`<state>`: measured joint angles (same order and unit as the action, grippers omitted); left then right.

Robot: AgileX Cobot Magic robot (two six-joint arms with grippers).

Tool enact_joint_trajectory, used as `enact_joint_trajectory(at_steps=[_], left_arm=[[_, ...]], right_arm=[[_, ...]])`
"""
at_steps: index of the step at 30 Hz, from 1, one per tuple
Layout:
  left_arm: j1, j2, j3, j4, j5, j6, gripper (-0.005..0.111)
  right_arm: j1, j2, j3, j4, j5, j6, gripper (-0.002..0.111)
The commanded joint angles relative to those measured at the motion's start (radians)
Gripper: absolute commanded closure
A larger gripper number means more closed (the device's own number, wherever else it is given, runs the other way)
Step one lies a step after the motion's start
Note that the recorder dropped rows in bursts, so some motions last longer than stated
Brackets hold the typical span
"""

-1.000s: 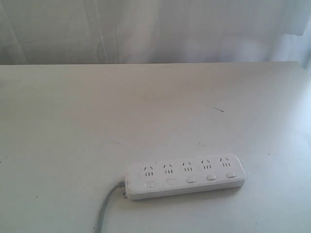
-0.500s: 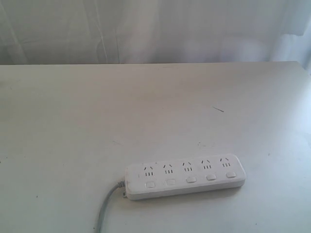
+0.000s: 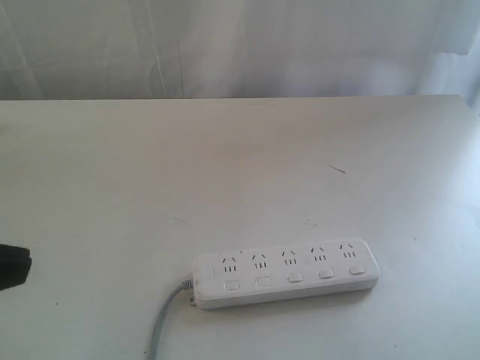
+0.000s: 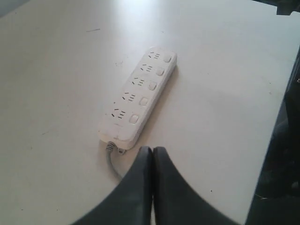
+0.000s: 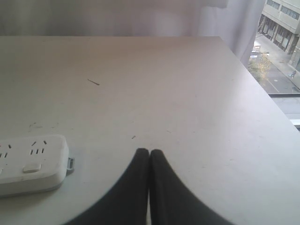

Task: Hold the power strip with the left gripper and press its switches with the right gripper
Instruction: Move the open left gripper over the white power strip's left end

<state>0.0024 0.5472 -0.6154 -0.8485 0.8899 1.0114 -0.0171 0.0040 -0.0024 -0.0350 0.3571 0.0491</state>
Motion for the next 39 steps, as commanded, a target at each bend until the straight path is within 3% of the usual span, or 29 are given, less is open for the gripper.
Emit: enact_joint_trajectory(at_steps=[1, 6, 10, 21, 27, 31, 34, 37, 39], left_arm=[[-0.004, 0.06, -0.077, -0.045, 0.048, 0.024, 0.107], [-0.006, 0.147, -0.104, -0.068, 0.147, 0.024, 0.107], [-0.05, 0.2, -0.106, -0.12, 0.143, 0.06, 0.107], [-0.299, 0.349, -0.106, -0.112, -0.086, 0.066, 0.107], [-0.476, 0.418, -0.106, 0.096, -0.211, -0.045, 0.107], [-0.59, 0.484, -0.106, 0.369, -0.299, -0.239, 0.107], [-0.671, 0.571, -0.115, 0.404, -0.347, -0.253, 0.107], [-0.8, 0.691, -0.179, 0.535, -0.39, -0.267, 0.107], [-0.865, 0.762, -0.243, 0.688, -0.412, -0.324, 0.096]], right_arm=[[-0.003, -0.004, 0.002, 0.0, -0.006, -0.008, 0.108], [-0.003, -0.004, 0.002, 0.0, -0.006, -0.008, 0.108], [-0.003, -0.004, 0.002, 0.0, -0.006, -0.008, 0.108], [-0.003, -0.004, 0.002, 0.0, -0.006, -0.008, 0.108], [-0.003, -0.004, 0.002, 0.0, -0.006, -0.008, 0.108], [-0.003, -0.004, 0.002, 0.0, -0.006, -0.008, 0.108], [-0.003, -0.004, 0.002, 0.0, -0.006, -0.008, 0.108], [-0.003, -0.004, 0.002, 0.0, -0.006, 0.014, 0.108], [-0.003, -0.004, 0.002, 0.002, -0.006, 0.011, 0.108]])
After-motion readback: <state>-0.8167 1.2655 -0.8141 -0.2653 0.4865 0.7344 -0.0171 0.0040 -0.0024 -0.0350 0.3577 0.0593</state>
